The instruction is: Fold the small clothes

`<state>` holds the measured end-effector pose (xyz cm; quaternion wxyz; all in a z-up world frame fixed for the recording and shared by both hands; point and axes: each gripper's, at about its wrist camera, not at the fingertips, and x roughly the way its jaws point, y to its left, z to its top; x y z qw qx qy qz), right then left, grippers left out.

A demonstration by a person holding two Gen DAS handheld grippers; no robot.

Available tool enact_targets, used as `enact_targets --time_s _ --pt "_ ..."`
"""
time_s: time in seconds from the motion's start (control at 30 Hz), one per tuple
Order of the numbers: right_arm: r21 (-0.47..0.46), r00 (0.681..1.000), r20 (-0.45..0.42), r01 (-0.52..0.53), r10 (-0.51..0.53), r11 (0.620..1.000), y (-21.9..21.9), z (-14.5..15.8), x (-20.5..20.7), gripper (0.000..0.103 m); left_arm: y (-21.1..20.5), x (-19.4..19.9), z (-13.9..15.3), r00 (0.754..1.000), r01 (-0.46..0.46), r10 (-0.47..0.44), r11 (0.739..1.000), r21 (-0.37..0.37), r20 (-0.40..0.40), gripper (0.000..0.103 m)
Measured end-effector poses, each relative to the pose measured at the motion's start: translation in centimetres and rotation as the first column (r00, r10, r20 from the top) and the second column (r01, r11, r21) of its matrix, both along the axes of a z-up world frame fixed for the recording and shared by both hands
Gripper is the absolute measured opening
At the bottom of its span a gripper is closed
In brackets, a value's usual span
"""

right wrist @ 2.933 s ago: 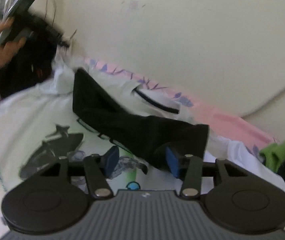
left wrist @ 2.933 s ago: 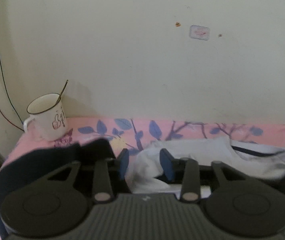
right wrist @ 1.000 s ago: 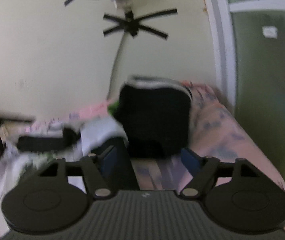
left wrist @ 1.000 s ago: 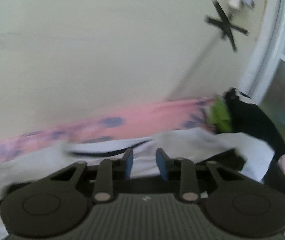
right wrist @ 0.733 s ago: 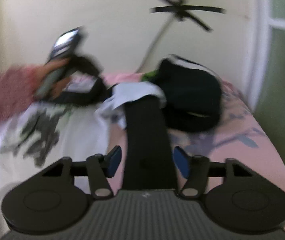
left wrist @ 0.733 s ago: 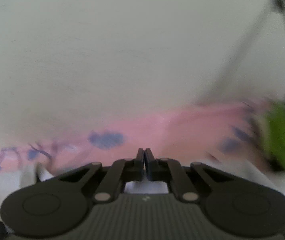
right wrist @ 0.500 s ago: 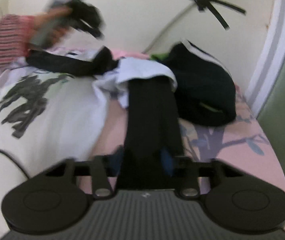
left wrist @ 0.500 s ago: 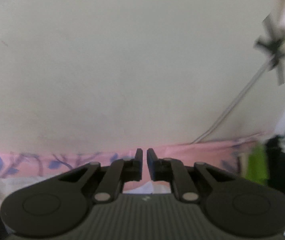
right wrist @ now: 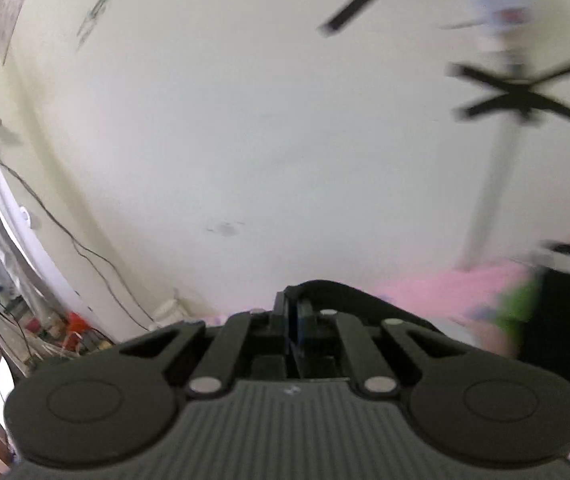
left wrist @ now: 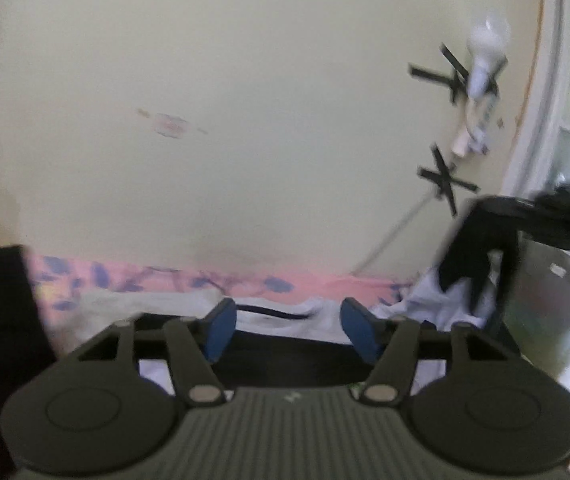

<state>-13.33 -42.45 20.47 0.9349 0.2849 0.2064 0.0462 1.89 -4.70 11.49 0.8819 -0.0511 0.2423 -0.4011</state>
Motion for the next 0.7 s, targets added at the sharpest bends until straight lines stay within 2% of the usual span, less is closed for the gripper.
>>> enact_targets --time_s 0.03,0.07,0.1,0.13,0.17,0.23,0.3,0.37,0.43,0.5,0.53,0.57,0.6,0.63,0.67,0.7 --pt "0.036 0.999 -0.015 -0.030 0.031 0.999 1.4 -0.2 3.3 0.000 0.4 0.0 0.2 0.999 -0.037 0.037 0.999 0.004 0.004 0.061" --pt "0.085 0.997 -0.034 -0.066 0.069 0.994 2.5 -0.9 5.9 0.012 1.1 0.2 0.4 0.998 -0.067 0.067 0.998 0.007 -0.004 0.061" --pt "0.136 0.990 -0.052 -0.125 0.133 0.983 3.7 -1.9 8.5 0.038 1.6 0.5 0.3 0.996 -0.084 0.085 0.996 0.009 -0.019 0.061" --pt "0.155 0.971 -0.103 -0.196 0.214 0.968 5.5 -3.2 11.6 0.045 2.2 0.8 0.2 0.994 -0.099 0.100 0.995 0.012 -0.038 0.061" --pt "0.107 0.960 -0.162 -0.212 0.228 0.971 6.9 -4.0 13.4 0.057 2.7 1.0 0.0 0.992 -0.113 0.114 0.993 0.019 -0.050 0.061" --pt "0.002 0.954 -0.209 -0.221 0.216 0.975 8.1 -5.1 14.8 0.053 3.4 1.2 -0.4 0.990 -0.130 0.132 0.991 0.038 -0.050 0.061" --pt "-0.001 0.957 -0.191 -0.220 0.216 0.975 6.6 -5.5 14.2 0.049 3.2 1.6 -1.0 0.990 -0.132 0.135 0.989 0.060 -0.046 0.061" --pt "-0.044 0.980 -0.148 -0.142 0.134 0.989 4.0 -5.4 11.8 0.050 1.8 2.5 -1.8 0.990 -0.119 0.125 0.989 0.082 -0.069 0.061" --pt "-0.130 0.991 -0.136 -0.009 -0.009 0.991 0.7 -6.4 9.1 0.060 -0.1 3.6 -2.6 0.990 -0.083 0.094 0.991 0.104 -0.106 0.061" --pt "-0.200 0.980 -0.163 0.080 -0.114 0.977 -1.4 -8.2 7.8 0.065 -2.8 4.6 -3.9 0.989 -0.029 0.049 0.989 0.146 -0.140 0.057" --pt "-0.212 0.970 -0.199 0.098 -0.141 0.972 -2.3 -9.6 7.5 0.066 -4.2 4.8 -4.6 0.987 -0.004 0.031 0.985 0.174 -0.155 0.056" --pt "-0.188 0.959 -0.247 0.097 -0.143 0.977 -3.0 -11.3 7.4 0.069 -5.4 4.9 -5.6 0.986 0.020 0.014 0.980 0.197 -0.165 0.050" --pt "-0.139 0.947 -0.296 0.086 -0.124 0.987 -3.6 -13.2 7.4 0.068 -6.5 5.0 -6.3 0.985 0.040 -0.001 0.975 0.220 -0.174 0.043" --pt "-0.100 0.940 -0.325 0.078 -0.106 0.992 -3.6 -14.5 7.4 0.065 -7.7 5.1 -7.0 0.983 0.058 -0.012 0.968 0.244 -0.184 0.039" --pt "-0.060 0.931 -0.357 0.055 -0.073 0.997 -3.5 -16.2 7.5 0.042 -8.8 5.2 -7.8 0.981 0.064 -0.011 0.961 0.269 -0.194 0.028" --pt "-0.054 0.922 -0.381 0.042 -0.060 0.998 -3.1 -17.1 7.6 0.008 -9.6 5.2 -8.4 0.977 0.071 -0.007 0.953 0.296 -0.211 0.009"
